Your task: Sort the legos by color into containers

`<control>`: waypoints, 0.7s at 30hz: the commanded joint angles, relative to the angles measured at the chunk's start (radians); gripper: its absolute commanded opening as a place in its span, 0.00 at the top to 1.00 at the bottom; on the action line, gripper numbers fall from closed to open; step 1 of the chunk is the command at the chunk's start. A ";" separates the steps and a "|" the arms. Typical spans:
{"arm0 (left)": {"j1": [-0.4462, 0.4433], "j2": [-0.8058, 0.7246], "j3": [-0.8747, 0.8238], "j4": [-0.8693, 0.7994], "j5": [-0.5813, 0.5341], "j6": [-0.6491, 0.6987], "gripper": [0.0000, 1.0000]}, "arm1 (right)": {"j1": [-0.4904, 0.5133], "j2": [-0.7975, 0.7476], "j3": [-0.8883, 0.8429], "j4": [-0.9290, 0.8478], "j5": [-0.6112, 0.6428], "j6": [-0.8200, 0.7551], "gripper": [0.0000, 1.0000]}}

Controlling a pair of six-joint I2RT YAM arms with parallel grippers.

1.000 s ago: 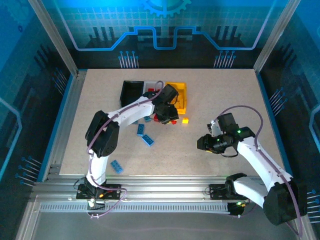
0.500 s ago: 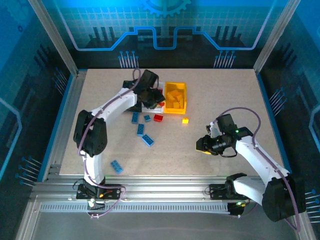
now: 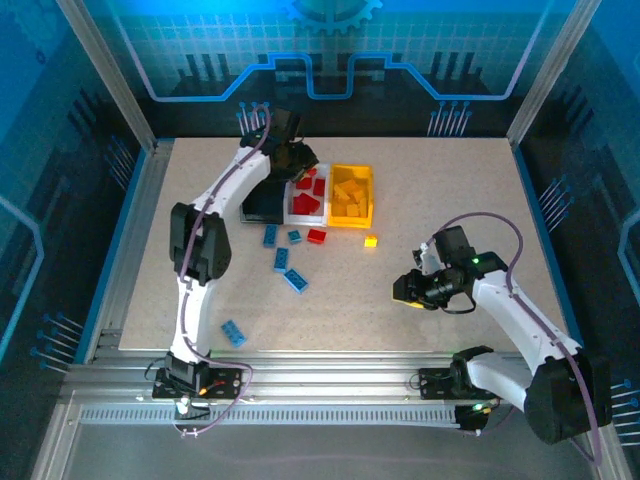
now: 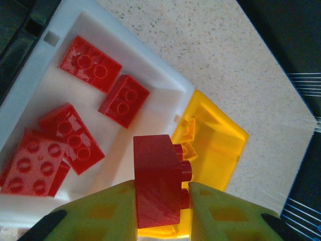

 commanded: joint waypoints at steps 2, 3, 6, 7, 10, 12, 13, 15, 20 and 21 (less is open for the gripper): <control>0.008 0.059 0.089 -0.090 -0.017 0.021 0.71 | -0.018 -0.024 0.031 -0.052 0.014 -0.021 0.56; 0.008 0.064 0.089 -0.090 -0.019 0.020 0.70 | -0.017 -0.026 0.031 -0.055 0.014 -0.020 0.56; 0.008 0.066 0.071 -0.095 -0.018 0.022 0.68 | -0.018 -0.026 0.034 -0.059 0.012 -0.023 0.56; 0.009 0.064 0.064 -0.097 -0.018 0.025 0.64 | -0.018 -0.027 0.034 -0.059 0.012 -0.022 0.56; 0.008 0.049 0.039 -0.103 -0.024 0.039 0.58 | -0.018 -0.027 0.031 -0.054 0.008 -0.021 0.55; 0.009 0.031 0.019 -0.101 -0.023 0.049 0.53 | -0.018 -0.028 0.028 -0.051 0.006 -0.020 0.55; 0.008 0.023 0.010 -0.104 -0.023 0.055 0.51 | -0.017 -0.028 0.027 -0.051 0.005 -0.021 0.55; 0.004 -0.008 -0.019 -0.103 -0.027 0.075 0.48 | -0.018 -0.029 0.025 -0.048 0.006 -0.021 0.55; -0.058 -0.110 -0.113 -0.170 -0.102 0.218 0.45 | -0.018 -0.034 0.013 -0.038 -0.003 -0.022 0.55; -0.077 -0.136 -0.144 -0.188 -0.128 0.257 0.43 | -0.018 -0.035 0.010 -0.037 -0.004 -0.022 0.54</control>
